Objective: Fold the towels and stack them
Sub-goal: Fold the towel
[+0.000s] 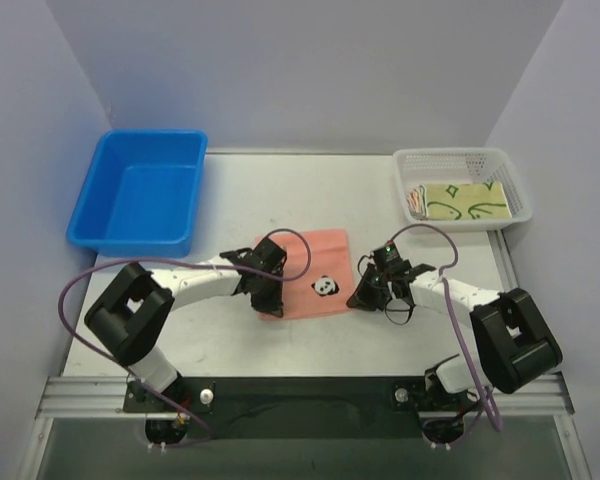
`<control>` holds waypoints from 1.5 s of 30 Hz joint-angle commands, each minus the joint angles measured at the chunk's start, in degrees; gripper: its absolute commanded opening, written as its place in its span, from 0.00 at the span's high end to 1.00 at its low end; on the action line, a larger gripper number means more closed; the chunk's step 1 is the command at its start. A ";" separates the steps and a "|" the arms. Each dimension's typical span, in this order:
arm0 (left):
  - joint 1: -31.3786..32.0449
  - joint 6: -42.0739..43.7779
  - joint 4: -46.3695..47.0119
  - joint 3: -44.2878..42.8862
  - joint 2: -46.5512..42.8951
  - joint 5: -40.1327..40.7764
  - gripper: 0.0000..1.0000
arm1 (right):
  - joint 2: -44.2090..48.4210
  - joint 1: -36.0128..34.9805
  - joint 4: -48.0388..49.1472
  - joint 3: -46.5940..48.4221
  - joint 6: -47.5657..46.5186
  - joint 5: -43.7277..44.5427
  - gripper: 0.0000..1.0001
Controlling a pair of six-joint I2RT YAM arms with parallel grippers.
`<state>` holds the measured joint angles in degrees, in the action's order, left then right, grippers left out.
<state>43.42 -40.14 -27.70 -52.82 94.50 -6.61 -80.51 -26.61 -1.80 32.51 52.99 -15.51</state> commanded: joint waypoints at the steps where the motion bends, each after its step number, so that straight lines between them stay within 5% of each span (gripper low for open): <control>1: 0.35 1.30 1.67 5.70 -0.63 -1.99 0.87 | -1.67 0.94 -0.05 -3.50 0.45 1.09 0.90; 12: -0.35 -1.25 4.15 11.42 -7.03 -1.56 0.86 | 6.59 1.74 -4.51 -6.50 0.10 2.50 0.91; 18: -0.35 -1.43 2.66 11.69 -13.80 -0.07 0.75 | 12.74 1.74 -9.88 -3.70 -2.19 2.15 0.90; 21: -0.44 -2.04 2.83 9.58 -17.49 0.89 0.62 | 14.85 1.65 -8.40 -0.27 -3.68 1.53 0.88; 23: -1.05 -1.96 3.97 7.91 -19.08 2.56 0.55 | 14.86 1.65 -3.75 1.67 -3.60 1.27 0.84; 27: -5.88 -2.13 13.68 4.83 -19.97 3.10 0.50 | 9.77 1.04 9.86 6.84 -2.37 1.01 0.57; 33: -14.67 -3.63 29.52 0.27 -8.40 -3.23 0.50 | -4.81 -1.77 30.96 11.34 0.79 3.73 0.38; 45: -18.63 -3.80 42.99 -4.05 13.94 -2.97 0.67 | -25.74 -3.54 54.35 10.49 1.23 9.43 0.30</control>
<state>26.72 -43.03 8.80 -57.39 105.97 -10.28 -105.21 -30.46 43.18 45.25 53.82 -10.07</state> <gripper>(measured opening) 0.334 0.696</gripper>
